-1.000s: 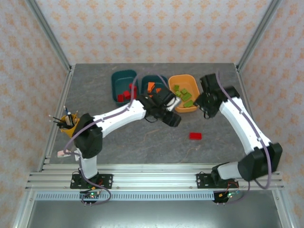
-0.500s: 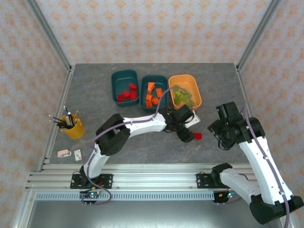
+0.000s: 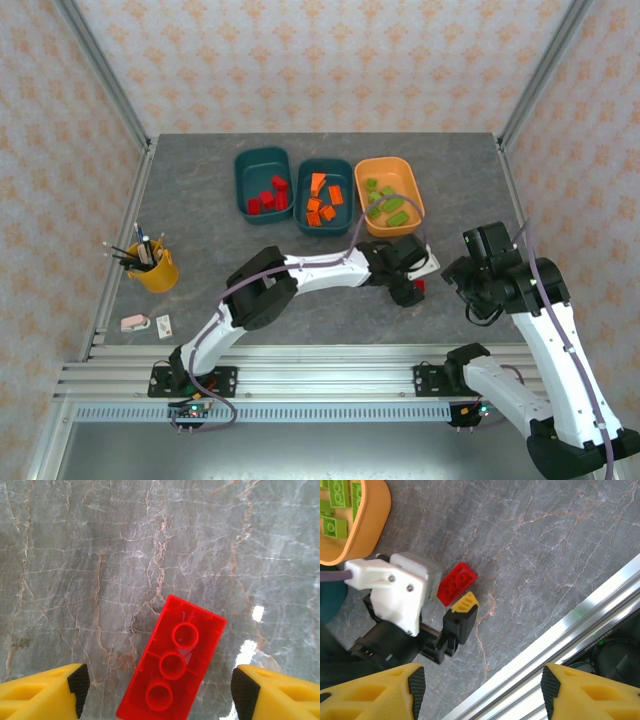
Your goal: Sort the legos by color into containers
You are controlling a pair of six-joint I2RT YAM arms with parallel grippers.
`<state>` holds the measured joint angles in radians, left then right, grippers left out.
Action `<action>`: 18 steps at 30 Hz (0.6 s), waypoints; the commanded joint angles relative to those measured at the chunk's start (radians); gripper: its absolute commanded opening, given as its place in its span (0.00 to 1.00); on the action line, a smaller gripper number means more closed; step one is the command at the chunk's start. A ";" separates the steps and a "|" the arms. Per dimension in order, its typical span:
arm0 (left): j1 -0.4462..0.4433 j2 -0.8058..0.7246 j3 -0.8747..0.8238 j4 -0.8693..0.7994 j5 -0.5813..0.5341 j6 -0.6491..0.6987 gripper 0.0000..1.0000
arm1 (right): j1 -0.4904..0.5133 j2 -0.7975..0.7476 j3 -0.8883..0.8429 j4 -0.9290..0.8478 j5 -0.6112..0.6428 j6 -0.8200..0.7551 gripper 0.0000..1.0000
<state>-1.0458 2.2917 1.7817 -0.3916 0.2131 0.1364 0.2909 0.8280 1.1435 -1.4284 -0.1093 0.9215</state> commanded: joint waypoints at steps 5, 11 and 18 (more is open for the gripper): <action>-0.035 0.055 0.042 -0.003 -0.162 0.003 0.56 | -0.006 -0.007 0.022 -0.018 -0.002 -0.018 0.64; -0.045 0.050 0.044 -0.003 -0.180 -0.022 0.21 | -0.006 -0.009 0.005 -0.001 -0.013 -0.012 0.64; -0.044 -0.005 0.033 0.019 -0.205 -0.091 0.14 | -0.006 -0.009 0.013 0.015 -0.010 -0.021 0.64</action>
<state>-1.0897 2.3291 1.8114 -0.3771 0.0578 0.0841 0.2909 0.8272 1.1446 -1.4197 -0.1268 0.9150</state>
